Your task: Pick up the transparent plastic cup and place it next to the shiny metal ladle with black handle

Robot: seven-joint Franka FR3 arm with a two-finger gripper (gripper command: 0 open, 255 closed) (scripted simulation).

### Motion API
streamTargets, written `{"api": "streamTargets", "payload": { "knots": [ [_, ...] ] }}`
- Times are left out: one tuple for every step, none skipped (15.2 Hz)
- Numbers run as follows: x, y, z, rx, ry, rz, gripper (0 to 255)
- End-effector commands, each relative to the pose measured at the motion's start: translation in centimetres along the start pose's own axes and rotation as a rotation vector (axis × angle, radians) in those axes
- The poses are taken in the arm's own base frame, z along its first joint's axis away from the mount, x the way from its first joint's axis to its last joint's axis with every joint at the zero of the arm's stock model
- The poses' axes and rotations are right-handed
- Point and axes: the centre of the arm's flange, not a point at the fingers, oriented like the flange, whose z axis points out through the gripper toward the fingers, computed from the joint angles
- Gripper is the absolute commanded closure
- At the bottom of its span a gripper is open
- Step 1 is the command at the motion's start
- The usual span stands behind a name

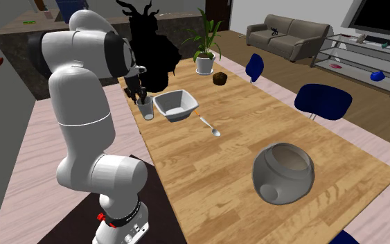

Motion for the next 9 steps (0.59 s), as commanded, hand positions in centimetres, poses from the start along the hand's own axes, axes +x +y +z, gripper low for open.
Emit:
{"api": "streamTargets", "payload": {
  "knots": [
    [0.0, 0.1, 0.1, -0.001, -0.001, 0.002, 0],
    [0.0, 0.1, 0.1, -0.001, -0.001, 0.002, 0],
    [0.0, 0.1, 0.1, -0.001, -0.001, 0.002, 0],
    [0.0, 0.1, 0.1, -0.001, -0.001, 0.002, 0],
    [0.0, 0.1, 0.1, -0.001, -0.001, 0.002, 0],
    [0.0, 0.1, -1.2, -0.001, -0.001, 0.002, 0],
    [0.0, 0.1, -2.6, -0.001, -0.001, 0.002, 0],
    [0.0, 0.1, -3.9, -0.001, -0.001, 0.002, 0],
    [0.0, 0.1, -4.9, -0.001, -0.001, 0.002, 0]
  ]
}}
